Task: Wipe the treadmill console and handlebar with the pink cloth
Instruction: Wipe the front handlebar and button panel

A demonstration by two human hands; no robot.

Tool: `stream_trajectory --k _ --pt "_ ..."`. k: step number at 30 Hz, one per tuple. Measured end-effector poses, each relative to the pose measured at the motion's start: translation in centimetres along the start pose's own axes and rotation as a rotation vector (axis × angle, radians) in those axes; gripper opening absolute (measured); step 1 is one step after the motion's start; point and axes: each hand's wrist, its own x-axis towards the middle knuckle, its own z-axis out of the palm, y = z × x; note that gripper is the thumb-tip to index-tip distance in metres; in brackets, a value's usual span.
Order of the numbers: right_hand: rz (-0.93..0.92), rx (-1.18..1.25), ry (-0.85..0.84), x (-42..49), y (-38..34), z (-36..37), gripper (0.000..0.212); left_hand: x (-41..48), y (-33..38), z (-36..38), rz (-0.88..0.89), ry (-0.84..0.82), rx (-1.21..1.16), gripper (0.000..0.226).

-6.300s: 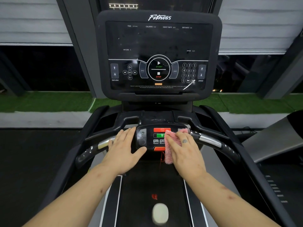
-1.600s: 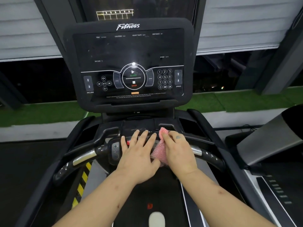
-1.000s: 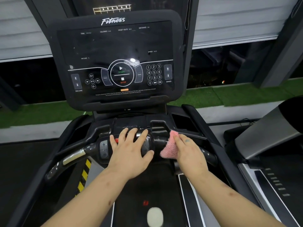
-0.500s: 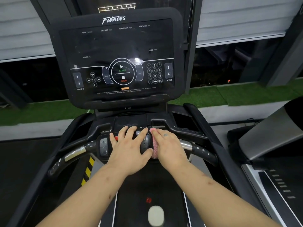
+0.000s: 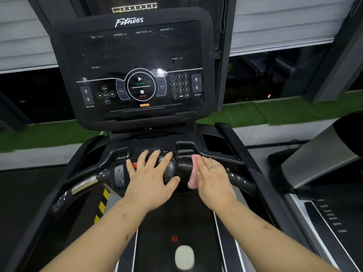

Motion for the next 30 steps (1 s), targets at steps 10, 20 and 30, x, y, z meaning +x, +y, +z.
stream_trajectory --k 10,20,30 --pt "-0.100 0.002 -0.115 1.3 -3.6 -1.1 0.056 0.1 -0.1 -0.1 0.003 -0.007 -0.003 0.077" --pt "-0.019 0.047 -0.139 0.6 -3.6 -1.4 0.066 0.0 -0.3 -0.2 0.005 -0.034 -0.014 0.077" --pt "-0.092 0.030 -0.094 0.3 -2.5 -0.8 0.055 0.1 -0.4 0.0 -0.001 -0.012 -0.010 0.069"
